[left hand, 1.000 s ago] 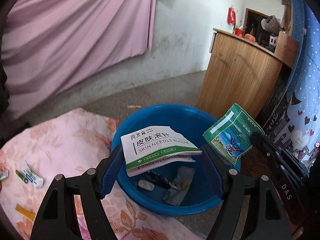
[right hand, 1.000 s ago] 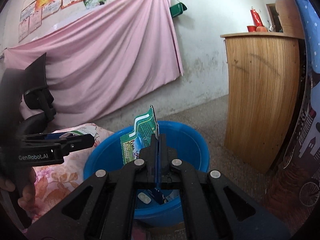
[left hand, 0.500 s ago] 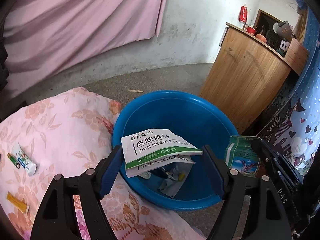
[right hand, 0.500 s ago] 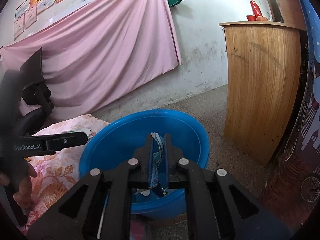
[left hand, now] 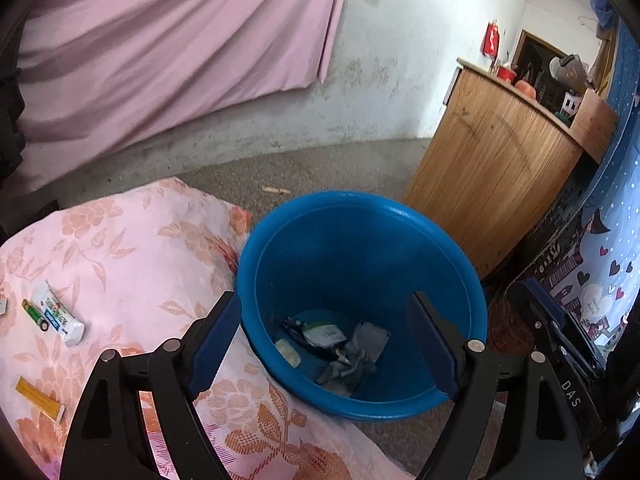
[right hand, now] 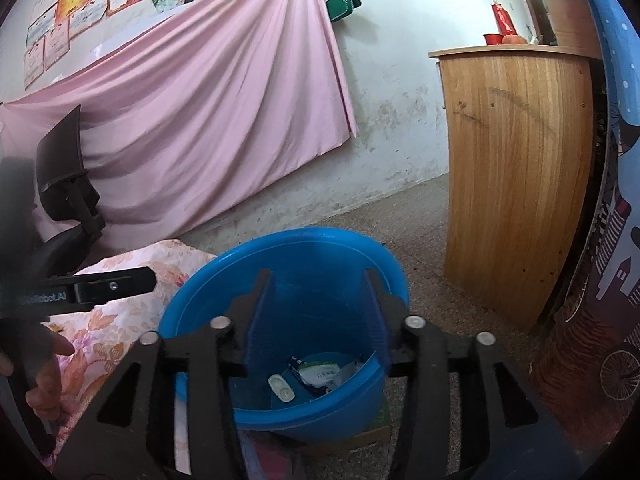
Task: Collect trash
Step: 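Move both tools back over the bed toward the red cup and tube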
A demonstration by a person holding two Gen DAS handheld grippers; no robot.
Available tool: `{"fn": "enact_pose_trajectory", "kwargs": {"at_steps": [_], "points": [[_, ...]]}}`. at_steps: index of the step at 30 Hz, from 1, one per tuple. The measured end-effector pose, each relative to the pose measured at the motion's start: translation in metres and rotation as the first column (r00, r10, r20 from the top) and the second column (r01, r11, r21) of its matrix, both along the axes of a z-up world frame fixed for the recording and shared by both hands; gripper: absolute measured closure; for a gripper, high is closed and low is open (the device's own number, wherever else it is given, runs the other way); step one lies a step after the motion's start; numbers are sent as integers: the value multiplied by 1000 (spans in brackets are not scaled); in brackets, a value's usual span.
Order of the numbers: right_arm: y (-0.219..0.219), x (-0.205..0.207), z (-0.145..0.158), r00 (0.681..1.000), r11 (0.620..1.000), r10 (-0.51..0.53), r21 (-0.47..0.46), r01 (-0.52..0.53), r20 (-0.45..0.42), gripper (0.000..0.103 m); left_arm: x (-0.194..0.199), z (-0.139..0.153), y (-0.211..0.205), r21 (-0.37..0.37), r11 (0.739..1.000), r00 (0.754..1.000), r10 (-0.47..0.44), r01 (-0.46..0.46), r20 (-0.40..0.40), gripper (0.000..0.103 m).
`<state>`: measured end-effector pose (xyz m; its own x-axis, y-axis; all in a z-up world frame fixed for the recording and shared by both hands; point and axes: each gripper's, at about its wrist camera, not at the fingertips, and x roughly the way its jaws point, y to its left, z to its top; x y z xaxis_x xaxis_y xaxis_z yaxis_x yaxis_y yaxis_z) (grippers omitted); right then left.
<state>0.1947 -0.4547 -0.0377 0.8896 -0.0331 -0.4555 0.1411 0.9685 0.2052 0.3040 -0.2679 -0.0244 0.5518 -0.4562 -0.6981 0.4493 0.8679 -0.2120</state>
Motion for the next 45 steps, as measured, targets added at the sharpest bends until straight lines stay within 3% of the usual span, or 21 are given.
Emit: {"fn": "enact_pose_trajectory", "kwargs": {"at_steps": [4, 8, 12, 18, 31, 38, 45], "points": [[-2, -6, 6, 999, 1000, -22, -3, 22, 26, 15, -10, 8, 8, -5, 999, 997, 33, -33, 67, 10], [-2, -12, 14, 998, 1000, -29, -4, 29, 56, 0, -22, 17, 21, -29, 996, 984, 88, -85, 155, 6], [0, -18, 20, 996, 1000, -25, -7, 25, 88, 0, -35, 26, 37, -82, 987, 959, 151, -135, 240, 2], [9, -23, 31, 995, 1000, -3, -11, 5, 97, 0, -59, 42, 55, -74, 982, 917, 191, -176, 351, 2], [57, -65, 78, 974, 997, 5, -70, 11, 225, 0, -115, 79, 114, -131, 955, 852, 295, -265, 433, 2], [86, -89, 113, 941, 998, 31, -63, -10, 337, 0, -147, 104, 151, -134, 943, 809, 329, -303, 487, 2], [129, -112, 143, 897, 994, 94, -89, -61, 432, 0, -187, 124, 200, -161, 922, 738, 380, -353, 558, 2]]}}
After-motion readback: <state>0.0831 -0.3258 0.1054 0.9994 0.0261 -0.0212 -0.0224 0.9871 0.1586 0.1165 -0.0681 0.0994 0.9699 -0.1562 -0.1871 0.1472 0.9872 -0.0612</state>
